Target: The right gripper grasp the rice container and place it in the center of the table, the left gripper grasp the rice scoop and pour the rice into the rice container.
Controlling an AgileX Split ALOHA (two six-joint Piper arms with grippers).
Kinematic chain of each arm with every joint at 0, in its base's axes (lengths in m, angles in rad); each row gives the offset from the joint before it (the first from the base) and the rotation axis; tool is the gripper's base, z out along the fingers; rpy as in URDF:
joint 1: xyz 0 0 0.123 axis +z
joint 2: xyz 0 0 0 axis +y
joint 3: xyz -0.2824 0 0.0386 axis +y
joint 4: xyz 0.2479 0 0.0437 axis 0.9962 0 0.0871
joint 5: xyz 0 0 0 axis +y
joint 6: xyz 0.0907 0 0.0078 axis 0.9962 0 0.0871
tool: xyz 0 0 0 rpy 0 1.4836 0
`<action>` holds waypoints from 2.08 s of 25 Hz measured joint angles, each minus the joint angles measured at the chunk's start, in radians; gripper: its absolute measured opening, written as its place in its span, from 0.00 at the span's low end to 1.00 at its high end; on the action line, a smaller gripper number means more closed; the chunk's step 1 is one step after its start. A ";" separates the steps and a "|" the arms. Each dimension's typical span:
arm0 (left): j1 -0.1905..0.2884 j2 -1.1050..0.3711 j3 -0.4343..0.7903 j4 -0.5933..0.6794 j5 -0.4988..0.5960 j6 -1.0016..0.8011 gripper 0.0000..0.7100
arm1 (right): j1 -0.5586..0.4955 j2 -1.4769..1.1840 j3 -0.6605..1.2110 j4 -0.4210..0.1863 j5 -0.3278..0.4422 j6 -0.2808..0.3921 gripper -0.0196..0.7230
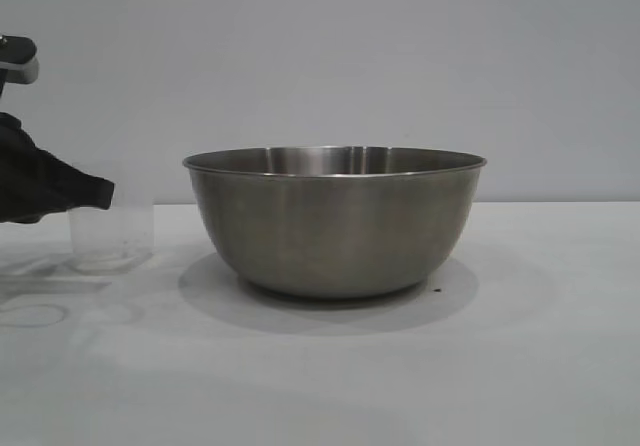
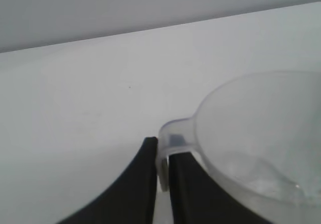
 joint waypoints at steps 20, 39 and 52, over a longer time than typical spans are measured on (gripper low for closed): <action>0.000 -0.126 0.154 0.000 0.002 -0.023 0.32 | 0.000 0.000 0.000 0.000 0.000 0.000 0.60; 0.000 -0.382 0.317 0.079 0.038 -0.064 0.32 | 0.000 0.000 0.000 0.000 0.000 0.000 0.60; 0.000 -0.528 0.318 0.118 0.423 -0.123 0.32 | 0.000 0.000 0.000 0.000 0.000 0.000 0.60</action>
